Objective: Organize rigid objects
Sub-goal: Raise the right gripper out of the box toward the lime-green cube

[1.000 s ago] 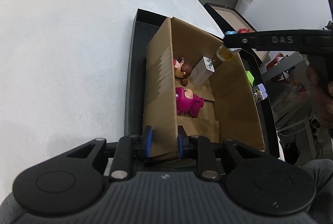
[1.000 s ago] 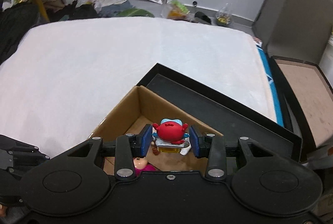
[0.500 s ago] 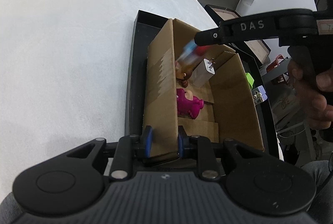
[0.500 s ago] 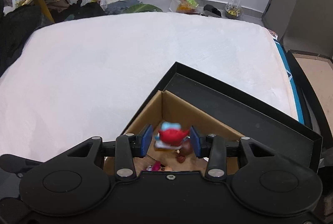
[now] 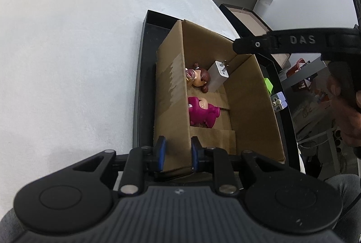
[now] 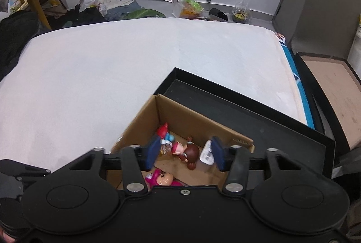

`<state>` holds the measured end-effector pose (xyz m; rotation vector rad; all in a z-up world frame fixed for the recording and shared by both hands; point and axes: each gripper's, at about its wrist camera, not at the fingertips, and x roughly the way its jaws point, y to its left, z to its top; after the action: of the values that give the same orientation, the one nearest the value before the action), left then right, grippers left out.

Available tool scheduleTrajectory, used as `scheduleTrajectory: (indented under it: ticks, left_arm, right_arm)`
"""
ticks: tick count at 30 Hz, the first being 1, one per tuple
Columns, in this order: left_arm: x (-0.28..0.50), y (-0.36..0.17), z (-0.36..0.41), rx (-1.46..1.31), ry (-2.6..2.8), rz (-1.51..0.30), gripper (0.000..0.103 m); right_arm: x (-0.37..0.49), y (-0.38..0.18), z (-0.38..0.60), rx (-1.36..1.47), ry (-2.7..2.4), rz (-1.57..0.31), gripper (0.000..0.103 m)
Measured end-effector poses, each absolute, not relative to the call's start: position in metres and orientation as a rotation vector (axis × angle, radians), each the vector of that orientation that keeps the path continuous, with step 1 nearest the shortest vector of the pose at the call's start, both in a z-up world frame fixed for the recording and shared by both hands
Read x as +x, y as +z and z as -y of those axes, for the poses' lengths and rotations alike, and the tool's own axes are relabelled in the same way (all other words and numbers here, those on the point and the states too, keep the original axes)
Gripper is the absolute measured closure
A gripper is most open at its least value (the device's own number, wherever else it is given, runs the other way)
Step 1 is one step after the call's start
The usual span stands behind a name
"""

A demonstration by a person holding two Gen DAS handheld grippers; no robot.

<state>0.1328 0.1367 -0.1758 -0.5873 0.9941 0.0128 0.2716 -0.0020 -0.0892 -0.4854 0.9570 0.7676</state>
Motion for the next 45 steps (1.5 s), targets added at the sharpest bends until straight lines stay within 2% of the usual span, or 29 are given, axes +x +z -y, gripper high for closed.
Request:
scheduleTrajectory:
  ticks: [25, 45]
  left_arm:
    - [0.139, -0.177, -0.132, -0.566, 0.034, -1.013, 0.082]
    - [0.139, -0.174, -0.129, -0.553, 0.050, -1.018, 0.082]
  right_arm:
    - [0.282, -0.078, 0.086, -0.424, 0.681, -0.946, 0.046]
    - [0.303, -0.098, 0.148, -0.334, 0.596, -0.982, 0.046]
